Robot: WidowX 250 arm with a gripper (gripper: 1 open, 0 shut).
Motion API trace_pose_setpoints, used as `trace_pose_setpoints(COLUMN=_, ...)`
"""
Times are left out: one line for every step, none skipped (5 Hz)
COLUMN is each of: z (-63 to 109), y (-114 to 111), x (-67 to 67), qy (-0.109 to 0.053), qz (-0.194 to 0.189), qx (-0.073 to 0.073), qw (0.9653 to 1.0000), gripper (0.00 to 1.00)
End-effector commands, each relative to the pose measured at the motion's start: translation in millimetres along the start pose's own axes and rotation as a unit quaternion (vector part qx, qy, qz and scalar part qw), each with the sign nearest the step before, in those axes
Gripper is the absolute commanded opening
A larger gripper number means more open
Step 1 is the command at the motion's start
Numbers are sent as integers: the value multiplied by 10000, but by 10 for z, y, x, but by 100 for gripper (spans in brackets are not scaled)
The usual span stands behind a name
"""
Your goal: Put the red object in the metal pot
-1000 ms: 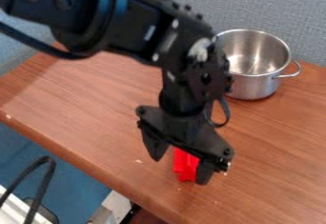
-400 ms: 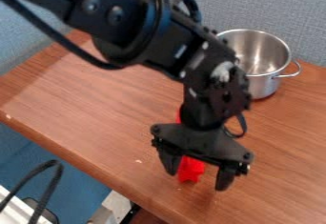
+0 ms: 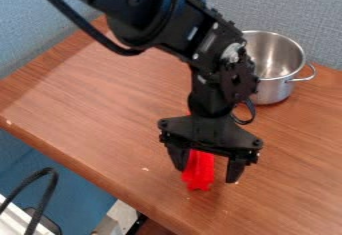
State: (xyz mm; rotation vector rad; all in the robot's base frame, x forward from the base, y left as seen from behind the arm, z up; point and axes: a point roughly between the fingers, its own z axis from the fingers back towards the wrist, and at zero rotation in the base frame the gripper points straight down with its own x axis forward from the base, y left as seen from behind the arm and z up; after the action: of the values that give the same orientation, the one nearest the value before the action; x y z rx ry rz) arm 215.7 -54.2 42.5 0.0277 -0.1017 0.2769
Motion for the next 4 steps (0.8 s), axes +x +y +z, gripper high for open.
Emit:
trace_pose_setpoints(z=22, y=3, x=124, qy=-95, qz=274, qx=-49, qw=9996, gripper=100)
trace_pose_setpoints(z=10, y=69, x=195, qy=-74, qz=520, qx=-47, qw=9986, gripper=100)
trace_pose_setpoints(z=-30, y=5, x=213, qy=-46, qz=431, qx=-73, qw=9990, gripper=0)
trace_pose_setpoints(z=26, y=-34, x=238, qy=-127, qz=253, qx=-83, qw=9996, gripper=0)
